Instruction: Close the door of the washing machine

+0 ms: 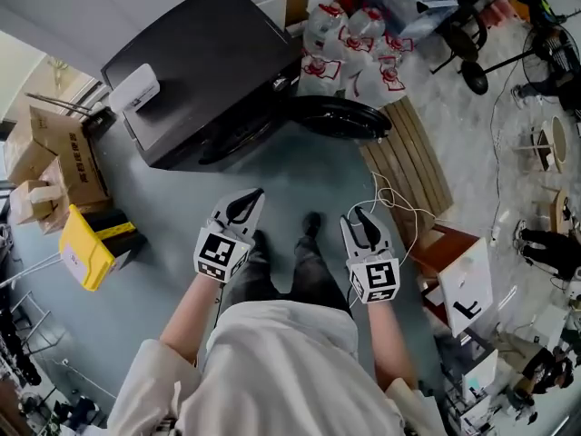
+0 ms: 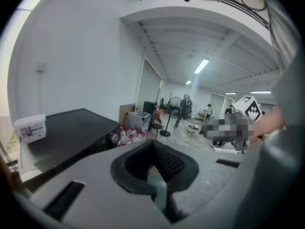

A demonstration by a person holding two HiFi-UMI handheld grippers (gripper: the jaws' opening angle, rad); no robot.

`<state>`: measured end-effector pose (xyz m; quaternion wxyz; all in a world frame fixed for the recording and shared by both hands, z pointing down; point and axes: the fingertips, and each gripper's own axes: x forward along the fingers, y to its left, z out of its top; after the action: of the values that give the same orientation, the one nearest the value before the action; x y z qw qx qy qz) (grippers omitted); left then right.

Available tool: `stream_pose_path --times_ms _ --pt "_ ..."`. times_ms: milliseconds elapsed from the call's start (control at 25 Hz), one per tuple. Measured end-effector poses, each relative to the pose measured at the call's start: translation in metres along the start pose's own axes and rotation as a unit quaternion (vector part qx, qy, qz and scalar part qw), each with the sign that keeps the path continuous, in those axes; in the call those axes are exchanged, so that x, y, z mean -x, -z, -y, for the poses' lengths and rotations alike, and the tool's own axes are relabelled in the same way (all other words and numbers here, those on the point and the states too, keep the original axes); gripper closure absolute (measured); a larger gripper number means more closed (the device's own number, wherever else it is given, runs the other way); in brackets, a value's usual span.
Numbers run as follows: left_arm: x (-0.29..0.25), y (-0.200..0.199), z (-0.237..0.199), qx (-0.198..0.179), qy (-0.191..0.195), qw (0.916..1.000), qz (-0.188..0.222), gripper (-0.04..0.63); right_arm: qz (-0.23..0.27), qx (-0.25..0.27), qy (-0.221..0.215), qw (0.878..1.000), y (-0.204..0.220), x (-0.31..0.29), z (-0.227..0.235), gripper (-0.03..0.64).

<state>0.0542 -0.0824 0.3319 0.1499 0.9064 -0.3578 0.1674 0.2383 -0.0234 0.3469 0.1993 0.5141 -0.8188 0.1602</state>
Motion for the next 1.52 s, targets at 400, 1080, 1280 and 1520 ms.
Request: stream_pose_path --times_ms 400,1080,1280,1520 --pt "-0.107 0.043 -0.002 0.027 -0.031 0.9986 -0.035 0.586 -0.032 0.011 -0.056 0.998 0.050 -0.083 0.090 0.469" --pt "-0.296 0.194 0.006 0.050 -0.011 0.9939 -0.098 0.586 -0.067 0.031 -0.059 0.996 0.194 -0.204 0.211 0.469" --pt "-0.334 0.225 0.016 0.058 -0.004 0.9920 -0.112 0.586 -0.067 0.051 -0.050 0.995 0.223 -0.226 0.247 0.469" --pt "-0.369 0.256 0.031 0.061 0.005 0.9887 -0.137 0.586 -0.074 0.083 -0.019 0.994 0.242 -0.254 0.309 0.469"
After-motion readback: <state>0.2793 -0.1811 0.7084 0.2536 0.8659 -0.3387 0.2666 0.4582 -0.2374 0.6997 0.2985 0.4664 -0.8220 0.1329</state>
